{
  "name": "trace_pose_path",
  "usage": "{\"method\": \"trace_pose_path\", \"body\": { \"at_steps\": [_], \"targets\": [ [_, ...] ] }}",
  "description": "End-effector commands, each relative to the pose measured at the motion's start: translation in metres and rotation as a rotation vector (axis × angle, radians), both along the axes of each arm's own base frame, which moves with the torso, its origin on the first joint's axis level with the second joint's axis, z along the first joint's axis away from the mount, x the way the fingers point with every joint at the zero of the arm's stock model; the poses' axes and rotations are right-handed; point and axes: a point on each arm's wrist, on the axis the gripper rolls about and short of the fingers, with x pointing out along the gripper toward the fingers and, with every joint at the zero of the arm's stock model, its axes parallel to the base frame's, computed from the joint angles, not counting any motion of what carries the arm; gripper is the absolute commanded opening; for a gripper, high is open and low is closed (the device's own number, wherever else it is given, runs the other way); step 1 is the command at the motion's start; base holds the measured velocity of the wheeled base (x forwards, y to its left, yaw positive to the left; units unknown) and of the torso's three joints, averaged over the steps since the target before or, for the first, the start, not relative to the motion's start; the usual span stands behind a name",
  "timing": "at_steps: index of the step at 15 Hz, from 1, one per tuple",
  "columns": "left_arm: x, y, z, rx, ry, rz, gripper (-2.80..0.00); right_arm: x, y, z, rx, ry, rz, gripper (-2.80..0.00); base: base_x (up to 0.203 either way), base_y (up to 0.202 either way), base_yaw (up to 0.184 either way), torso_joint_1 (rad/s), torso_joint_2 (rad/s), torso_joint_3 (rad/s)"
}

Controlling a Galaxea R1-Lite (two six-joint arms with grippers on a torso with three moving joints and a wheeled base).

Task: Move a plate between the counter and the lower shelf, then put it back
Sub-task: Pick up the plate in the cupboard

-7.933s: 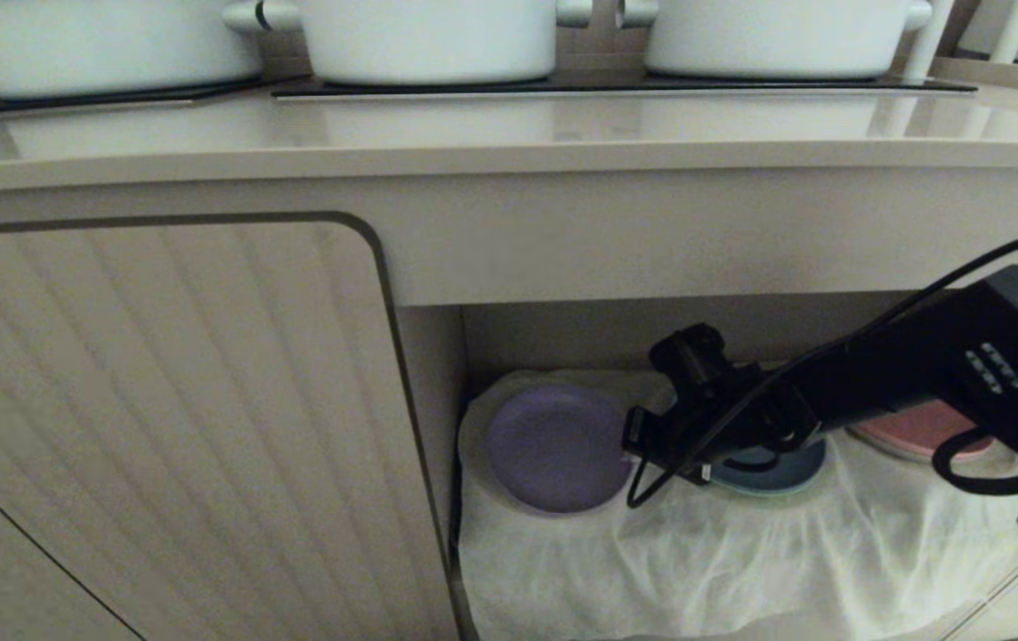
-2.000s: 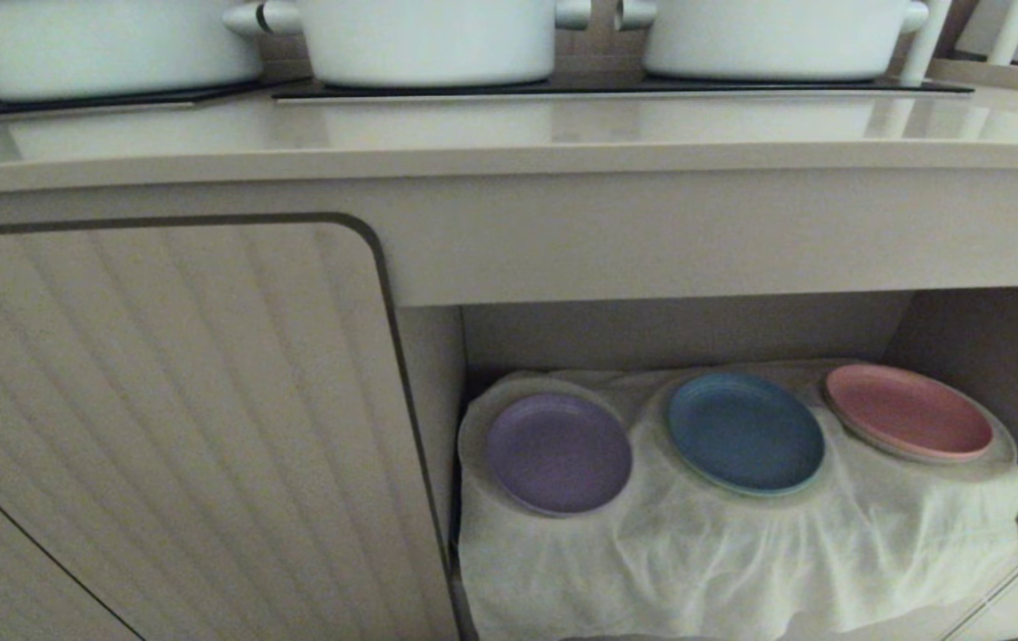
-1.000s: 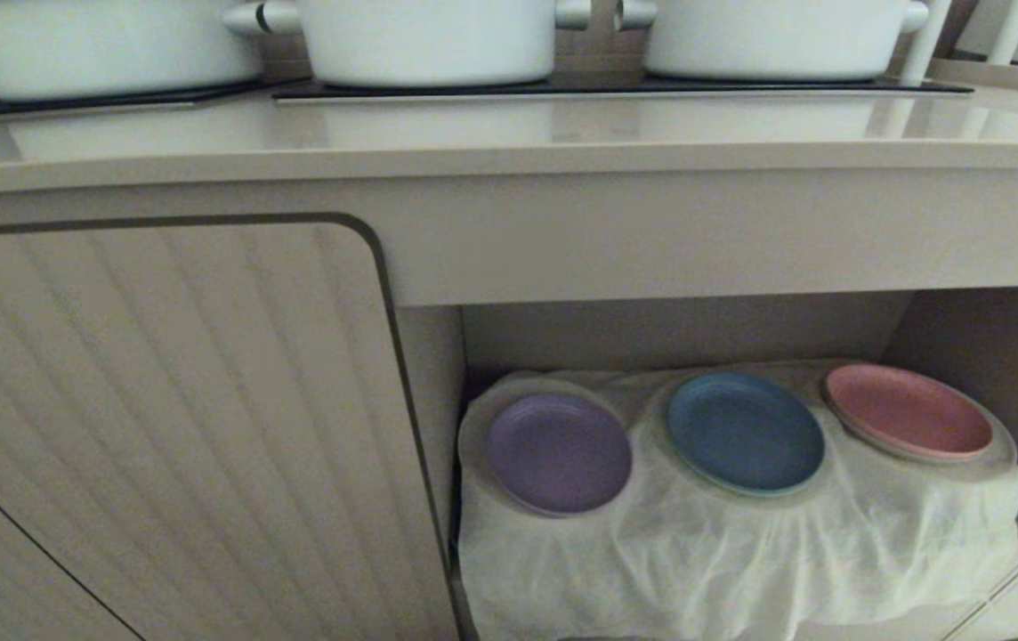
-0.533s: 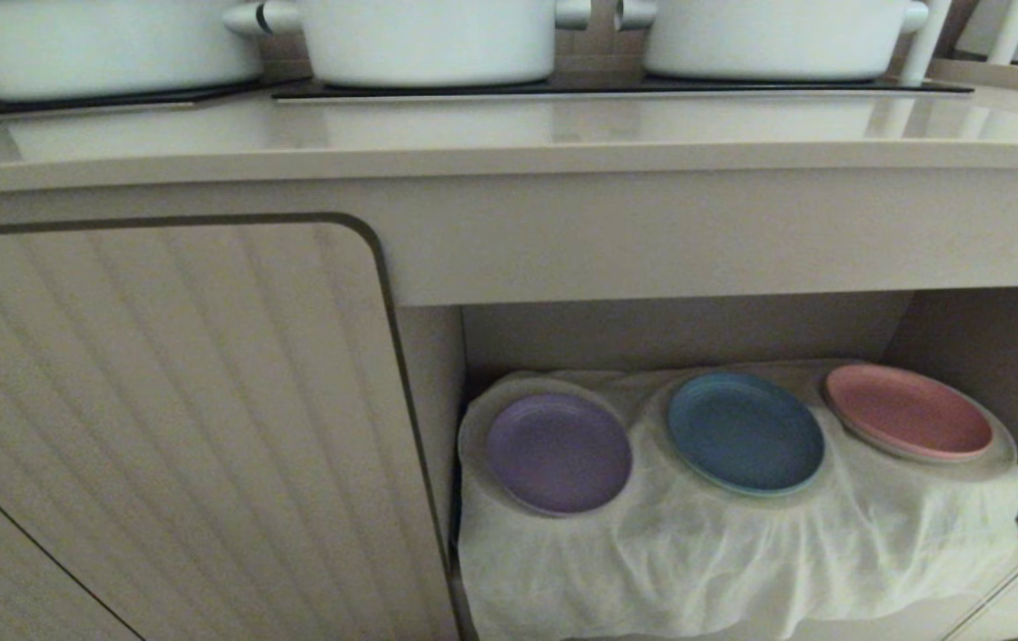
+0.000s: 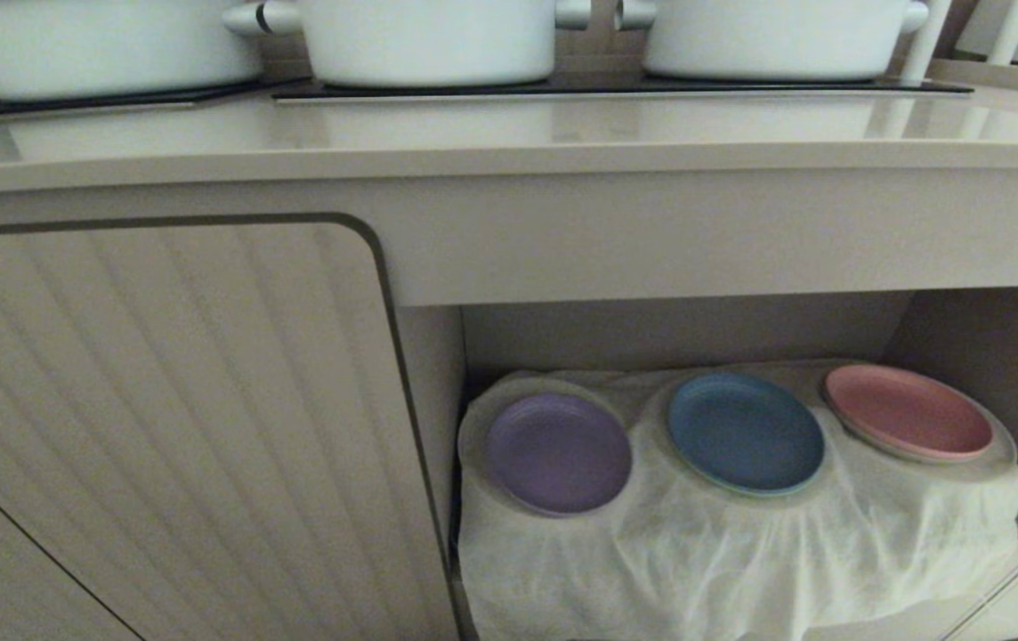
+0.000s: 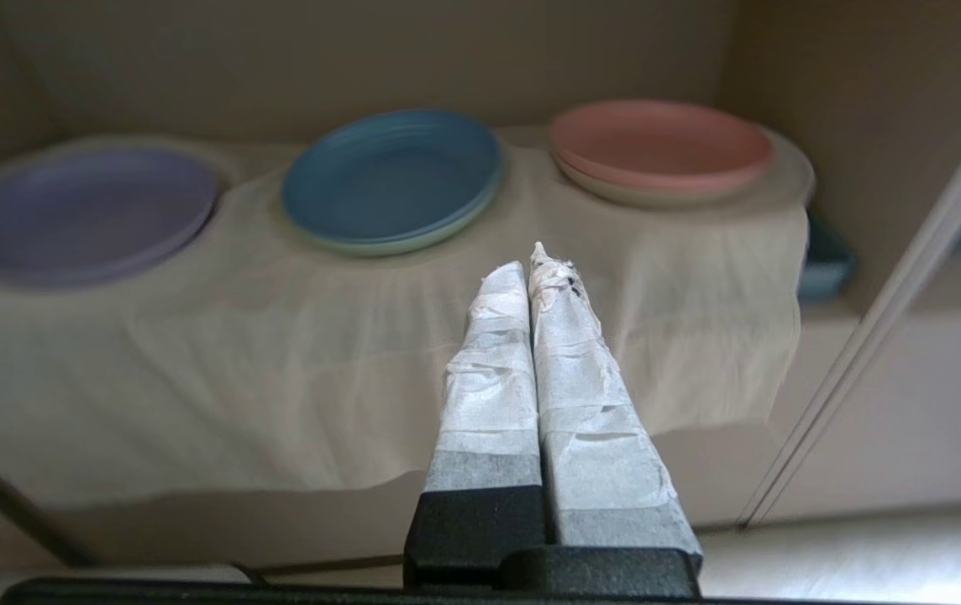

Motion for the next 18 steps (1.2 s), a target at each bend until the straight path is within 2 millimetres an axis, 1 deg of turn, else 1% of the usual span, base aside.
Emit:
{"method": "trace_pose_path", "body": {
  "at_steps": [1,3,5,7,10,12,14,16,18],
  "targets": [
    [0.0,0.0,0.0,0.0,-0.001,0.0,-2.8,0.0,0.001,0.001,-0.038,-0.002,0.028,-2.8,0.0,0.0,0.0,0.0,0.0,0.0],
    [0.0,0.0,0.0,0.0,-0.001,0.0,-2.8,-0.002,0.001,0.007,-0.062,-0.018,0.045,-2.8,0.0,0.0,0.0,0.0,0.0,0.0],
    [0.0,0.0,0.0,0.0,-0.001,0.0,-2.8,-0.006,0.003,0.016,-0.066,-0.032,0.117,-2.8,0.0,0.0,0.0,0.0,0.0,0.0],
    [0.0,0.0,0.0,0.0,-0.001,0.0,-2.8,-0.008,0.004,0.028,-0.067,-0.007,0.161,-2.8,0.0,0.0,0.0,0.0,0.0,0.0],
    [0.0,0.0,0.0,0.0,0.001,0.0,-2.8,-0.003,0.005,0.048,-0.063,0.039,0.227,-2.8,0.0,0.0,0.0,0.0,0.0,0.0],
    [0.0,0.0,0.0,0.0,-0.001,0.0,-2.8,0.01,0.005,0.059,-0.055,0.117,0.257,-2.8,0.0,0.0,0.0,0.0,0.0,0.0],
    [0.0,0.0,0.0,0.0,-0.001,0.0,-2.8,0.028,0.006,0.065,-0.044,0.223,0.291,-2.8,0.0,0.0,0.0,0.0,0.0,0.0],
    [0.0,0.0,0.0,0.0,-0.001,0.0,-2.8,0.048,0.008,0.067,-0.022,0.334,0.36,-2.8,0.0,0.0,0.0,0.0,0.0,0.0],
    [0.0,0.0,0.0,0.0,-0.001,0.0,-2.8,0.072,0.01,0.067,0.014,0.434,0.47,-2.8,0.0,0.0,0.0,0.0,0.0,0.0]
  ]
}}
